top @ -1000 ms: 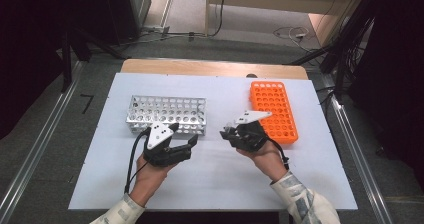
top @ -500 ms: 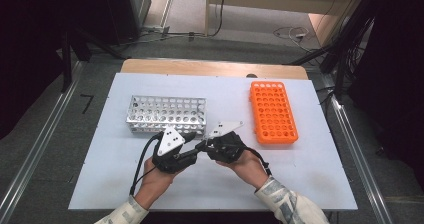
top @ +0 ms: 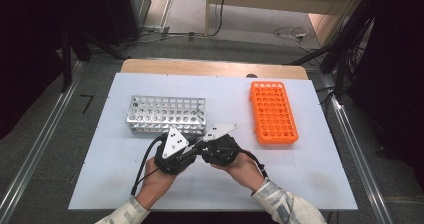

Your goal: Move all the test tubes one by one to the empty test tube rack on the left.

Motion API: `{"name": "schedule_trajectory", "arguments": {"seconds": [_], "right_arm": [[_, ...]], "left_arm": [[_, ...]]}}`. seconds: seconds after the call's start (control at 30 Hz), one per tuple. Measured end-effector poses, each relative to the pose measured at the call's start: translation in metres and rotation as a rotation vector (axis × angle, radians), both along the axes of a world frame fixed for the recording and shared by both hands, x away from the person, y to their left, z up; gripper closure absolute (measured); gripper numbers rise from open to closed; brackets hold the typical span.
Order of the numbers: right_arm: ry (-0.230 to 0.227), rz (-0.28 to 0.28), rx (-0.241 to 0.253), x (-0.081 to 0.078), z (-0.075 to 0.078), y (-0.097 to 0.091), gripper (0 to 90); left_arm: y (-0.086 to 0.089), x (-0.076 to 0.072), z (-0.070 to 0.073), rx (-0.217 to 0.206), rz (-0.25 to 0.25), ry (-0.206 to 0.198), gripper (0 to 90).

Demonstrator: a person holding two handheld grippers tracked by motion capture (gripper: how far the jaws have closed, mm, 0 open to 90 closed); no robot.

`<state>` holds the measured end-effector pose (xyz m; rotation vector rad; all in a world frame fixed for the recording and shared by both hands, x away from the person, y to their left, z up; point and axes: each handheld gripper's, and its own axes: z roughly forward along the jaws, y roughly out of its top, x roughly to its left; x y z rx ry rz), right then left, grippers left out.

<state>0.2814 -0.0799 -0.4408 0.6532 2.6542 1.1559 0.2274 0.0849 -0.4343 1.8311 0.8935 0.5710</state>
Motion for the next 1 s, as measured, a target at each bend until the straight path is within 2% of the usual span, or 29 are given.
{"name": "schedule_trajectory", "arguments": {"seconds": [0.07,0.13,0.23,0.37,0.7,0.9,1.0], "right_arm": [[0.001,-0.002,0.002,0.0,0.0,0.0,68.9],[0.005,0.007,0.005,0.001,0.0,0.0,55.9],[0.014,0.008,0.005,0.002,-0.001,-0.002,44.3],[0.022,-0.013,0.016,0.006,-0.002,-0.007,31.1],[0.031,-0.075,0.018,0.015,-0.003,-0.024,25.8],[0.026,-0.093,0.016,0.017,-0.003,-0.027,25.8],[0.026,-0.1,0.012,0.017,-0.004,-0.027,25.8]], "left_arm": [[0.0,0.0,0.0,0.001,0.003,-0.003,75.1],[0.0,0.0,0.001,0.005,0.004,-0.008,75.1],[0.003,0.002,0.002,0.007,0.017,-0.01,75.1],[0.011,0.007,0.007,-0.015,0.051,-0.01,75.0],[0.037,0.023,0.022,-0.05,0.153,-0.024,75.1],[0.056,0.032,0.029,-0.058,0.223,-0.043,75.1],[0.063,0.035,0.032,-0.074,0.249,-0.056,75.1]]}}
